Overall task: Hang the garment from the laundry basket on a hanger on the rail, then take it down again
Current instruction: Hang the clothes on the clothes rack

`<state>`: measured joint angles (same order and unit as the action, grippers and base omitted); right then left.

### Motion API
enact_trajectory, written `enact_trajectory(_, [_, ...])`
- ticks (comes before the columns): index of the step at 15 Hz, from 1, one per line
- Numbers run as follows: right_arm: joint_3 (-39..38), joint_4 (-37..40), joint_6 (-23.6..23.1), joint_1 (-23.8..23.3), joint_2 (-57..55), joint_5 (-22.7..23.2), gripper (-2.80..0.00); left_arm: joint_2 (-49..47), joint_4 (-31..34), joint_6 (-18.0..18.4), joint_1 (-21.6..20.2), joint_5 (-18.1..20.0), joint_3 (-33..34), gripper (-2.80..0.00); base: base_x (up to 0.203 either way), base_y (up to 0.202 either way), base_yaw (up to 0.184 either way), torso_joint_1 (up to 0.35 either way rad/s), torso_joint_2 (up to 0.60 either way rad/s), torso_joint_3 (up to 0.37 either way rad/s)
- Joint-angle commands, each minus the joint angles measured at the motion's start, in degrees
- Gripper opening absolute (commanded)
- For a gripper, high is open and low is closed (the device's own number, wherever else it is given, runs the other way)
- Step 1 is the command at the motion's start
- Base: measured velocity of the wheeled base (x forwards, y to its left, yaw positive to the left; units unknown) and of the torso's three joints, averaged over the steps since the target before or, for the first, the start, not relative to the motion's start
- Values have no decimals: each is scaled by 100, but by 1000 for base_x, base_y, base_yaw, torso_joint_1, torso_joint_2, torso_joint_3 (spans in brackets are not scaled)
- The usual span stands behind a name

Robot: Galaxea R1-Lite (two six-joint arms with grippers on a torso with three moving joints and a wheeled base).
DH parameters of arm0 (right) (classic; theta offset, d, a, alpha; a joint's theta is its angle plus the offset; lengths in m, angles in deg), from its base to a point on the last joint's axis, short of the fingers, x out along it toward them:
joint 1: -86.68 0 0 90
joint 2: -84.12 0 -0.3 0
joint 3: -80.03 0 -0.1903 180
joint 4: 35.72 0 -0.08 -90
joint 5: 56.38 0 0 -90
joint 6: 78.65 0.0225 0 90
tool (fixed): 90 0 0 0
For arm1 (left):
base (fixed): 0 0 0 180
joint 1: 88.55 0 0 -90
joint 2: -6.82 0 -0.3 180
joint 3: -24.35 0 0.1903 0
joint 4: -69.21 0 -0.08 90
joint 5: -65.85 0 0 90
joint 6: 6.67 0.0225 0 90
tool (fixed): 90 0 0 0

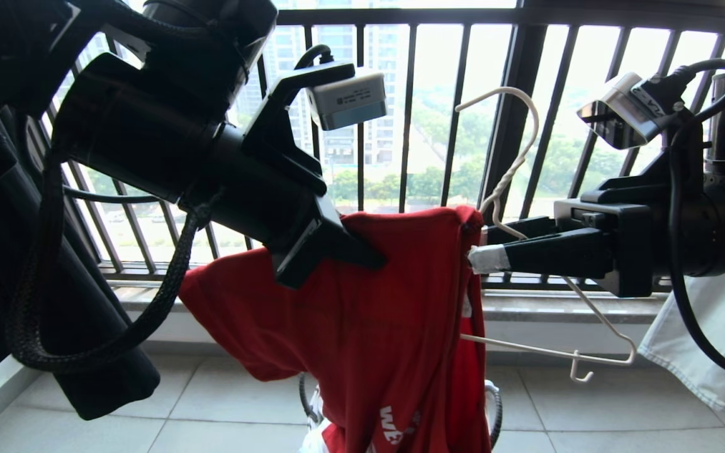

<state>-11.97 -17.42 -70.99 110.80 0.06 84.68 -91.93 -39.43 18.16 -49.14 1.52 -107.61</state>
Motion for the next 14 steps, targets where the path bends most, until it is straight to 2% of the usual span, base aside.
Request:
enact_trajectory(1, [45, -3, -3, -114, -49, 19, 0, 140, 24, 22, -4, -9, -4, -280, 0, 0, 0, 0, 0, 0])
enact_trajectory(6, [248, 2, -19, -563, -159, 9, 0, 359, 33, 22, -4, -27, 60, -280, 0, 0, 0, 0, 0, 0])
enact_trajectory(14, [821, 60, 1, -1824, -404, 17, 0, 383, 25, -57, -92, -77, 84, -280, 0, 0, 0, 0, 0, 0])
